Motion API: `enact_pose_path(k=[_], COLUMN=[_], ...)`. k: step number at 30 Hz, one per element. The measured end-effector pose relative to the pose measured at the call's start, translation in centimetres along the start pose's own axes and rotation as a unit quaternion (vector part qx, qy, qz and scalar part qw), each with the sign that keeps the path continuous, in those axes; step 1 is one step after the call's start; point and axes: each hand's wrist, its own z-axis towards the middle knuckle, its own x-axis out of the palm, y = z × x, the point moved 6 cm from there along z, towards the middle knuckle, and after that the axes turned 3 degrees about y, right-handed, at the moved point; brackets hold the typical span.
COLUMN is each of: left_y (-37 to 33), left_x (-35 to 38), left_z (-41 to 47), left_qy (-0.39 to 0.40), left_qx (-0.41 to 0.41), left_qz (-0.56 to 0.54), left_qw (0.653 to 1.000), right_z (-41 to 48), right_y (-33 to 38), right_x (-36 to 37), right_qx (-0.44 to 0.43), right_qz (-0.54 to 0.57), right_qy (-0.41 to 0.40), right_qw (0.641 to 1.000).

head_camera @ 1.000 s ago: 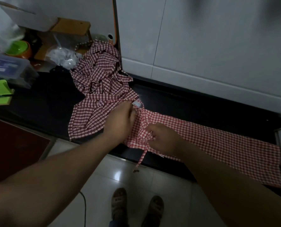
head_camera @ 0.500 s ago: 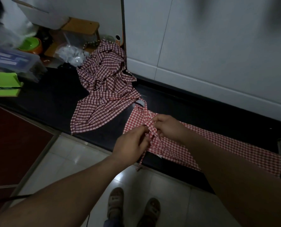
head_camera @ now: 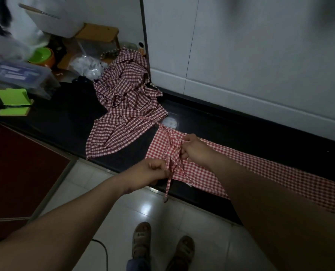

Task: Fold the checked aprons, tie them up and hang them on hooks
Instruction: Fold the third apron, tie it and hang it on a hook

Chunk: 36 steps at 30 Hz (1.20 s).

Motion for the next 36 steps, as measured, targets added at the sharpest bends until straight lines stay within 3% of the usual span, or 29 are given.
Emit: enact_pose_path(k=[3,6,11,13,16,19,22,26,29,31,33,36], left_y=[0.8,3.3,6.7,7.4,7.0,5.1,3.1,2.1,2.4,2.0,1.6,1.5], left_x=[0.9,2.7,5.9,6.3,4.7,3.1,2.4,0.2,-2.1,-3.1,-3.5,-3.6], left_z=[-2.3,-5.0,-8.4,-8.8,-8.0,-6.3,-3.8,-1.2,1.3,2.4,3.5,4.6], left_qy=[0.042,0.084,0.175,0.137,-0.054,-0.231,-0.296,-0.372,-0.352,-0.316,-0.285,-0.249], left_qx=[-0.021,-0.072,-0.148,-0.139,-0.071,0.032,0.092,0.045,-0.067,-0.119,-0.144,-0.164], left_qz=[0.053,0.104,0.263,0.262,0.229,0.242,0.251,0.239,0.163,0.178,0.207,0.266], left_qw=[0.997,0.988,0.937,0.945,0.969,0.942,0.917,0.896,0.919,0.924,0.925,0.917], right_z=[-0.4,-0.7,-0.4,-0.7,-2.0,-3.5,-4.3,-4.1,-3.8,-3.7,-4.2,-4.9], right_y=[0.5,1.4,1.2,0.8,0.5,0.1,-0.8,-2.1,-2.7,-2.8,-2.4,-2.2], right_x=[0.1,0.1,0.6,1.1,2.2,3.0,3.8,4.8,5.4,6.0,6.3,4.6], right_qx=[0.000,-0.058,-0.056,-0.040,-0.053,-0.087,-0.098,-0.123,-0.154,-0.160,-0.205,-0.230], right_qz=[0.008,-0.060,-0.140,-0.141,-0.162,-0.142,-0.135,-0.264,-0.377,-0.431,-0.397,-0.293], right_qy=[0.003,0.003,-0.018,-0.041,-0.071,-0.122,-0.143,-0.122,-0.111,-0.103,-0.131,-0.259], right_qw=[1.000,0.997,0.988,0.988,0.983,0.978,0.976,0.949,0.906,0.882,0.885,0.891])
